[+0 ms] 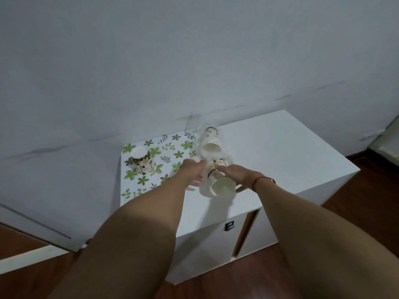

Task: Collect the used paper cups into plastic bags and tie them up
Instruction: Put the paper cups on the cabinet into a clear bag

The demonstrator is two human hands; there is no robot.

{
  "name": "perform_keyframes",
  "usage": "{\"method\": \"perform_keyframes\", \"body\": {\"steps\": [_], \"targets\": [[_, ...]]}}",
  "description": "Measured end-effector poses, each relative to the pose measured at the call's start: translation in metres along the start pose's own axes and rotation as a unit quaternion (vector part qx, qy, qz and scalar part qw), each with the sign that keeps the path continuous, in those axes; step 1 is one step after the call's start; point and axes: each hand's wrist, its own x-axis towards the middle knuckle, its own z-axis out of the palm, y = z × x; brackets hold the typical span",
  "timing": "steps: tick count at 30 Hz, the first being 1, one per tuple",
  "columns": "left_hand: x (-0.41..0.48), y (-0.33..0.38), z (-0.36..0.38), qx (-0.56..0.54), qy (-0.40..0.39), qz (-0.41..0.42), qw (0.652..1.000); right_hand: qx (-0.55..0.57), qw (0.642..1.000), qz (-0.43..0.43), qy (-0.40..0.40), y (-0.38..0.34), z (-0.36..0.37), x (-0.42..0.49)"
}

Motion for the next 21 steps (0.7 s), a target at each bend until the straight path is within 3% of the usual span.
{"method": "perform_keyframes", "body": {"steps": [6,15,21], "targets": [[-0.023,-0.010,0.012,-0.061,-0.046,-0.027,0.997,0.052,0.995,-0.012,0.080,0.010,0.013,-0.002],[-0.061,-0.025,0.034,0.003,-0.063,-0.032,0.997,0.030,0.999,-0.009,-0.023,0.033,0.014,-0.035],[-0.089,-0.015,0.002,-0.071,0.025,0.029,0.997,0.016,0.996,-0.090,-0.019,-0.004,0.020,-0.051]]}}
